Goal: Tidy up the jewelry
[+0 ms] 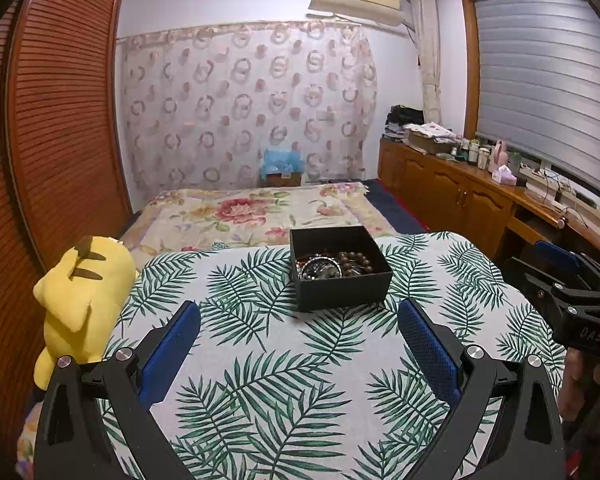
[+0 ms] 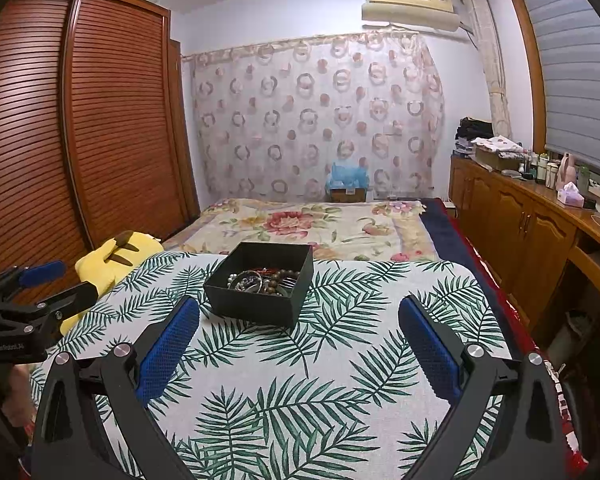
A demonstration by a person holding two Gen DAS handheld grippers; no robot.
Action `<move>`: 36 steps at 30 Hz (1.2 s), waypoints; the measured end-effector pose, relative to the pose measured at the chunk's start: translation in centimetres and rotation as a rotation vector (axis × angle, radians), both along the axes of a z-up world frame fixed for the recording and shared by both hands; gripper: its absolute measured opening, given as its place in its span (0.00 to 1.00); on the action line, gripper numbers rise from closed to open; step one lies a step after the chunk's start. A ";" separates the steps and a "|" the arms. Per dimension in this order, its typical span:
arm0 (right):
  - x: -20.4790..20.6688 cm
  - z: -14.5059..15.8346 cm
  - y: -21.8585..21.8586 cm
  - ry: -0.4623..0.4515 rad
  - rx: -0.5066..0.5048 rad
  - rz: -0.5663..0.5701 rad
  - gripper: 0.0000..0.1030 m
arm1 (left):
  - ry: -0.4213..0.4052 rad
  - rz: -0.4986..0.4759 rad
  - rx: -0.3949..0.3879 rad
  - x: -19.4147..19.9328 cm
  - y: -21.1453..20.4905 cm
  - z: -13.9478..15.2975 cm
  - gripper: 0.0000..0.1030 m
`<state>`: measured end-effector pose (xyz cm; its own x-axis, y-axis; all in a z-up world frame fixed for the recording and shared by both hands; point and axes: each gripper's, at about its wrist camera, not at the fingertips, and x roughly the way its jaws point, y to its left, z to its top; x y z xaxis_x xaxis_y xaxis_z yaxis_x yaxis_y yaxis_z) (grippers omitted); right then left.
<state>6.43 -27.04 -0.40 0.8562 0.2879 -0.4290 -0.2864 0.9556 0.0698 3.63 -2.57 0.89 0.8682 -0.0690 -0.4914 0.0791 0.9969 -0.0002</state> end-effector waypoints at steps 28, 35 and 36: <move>0.0 0.1 -0.1 -0.001 0.002 0.000 0.98 | -0.003 -0.001 -0.001 -0.1 0.1 0.1 0.92; 0.1 0.1 0.2 0.000 0.004 0.000 0.98 | -0.002 0.001 -0.002 -0.1 0.0 0.2 0.92; 0.1 0.1 0.2 0.000 0.004 0.000 0.98 | -0.002 0.001 -0.002 -0.1 0.0 0.2 0.92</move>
<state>6.50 -26.89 -0.33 0.8562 0.2900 -0.4275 -0.2866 0.9552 0.0739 3.48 -2.57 1.12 0.8692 -0.0688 -0.4896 0.0777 0.9970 -0.0023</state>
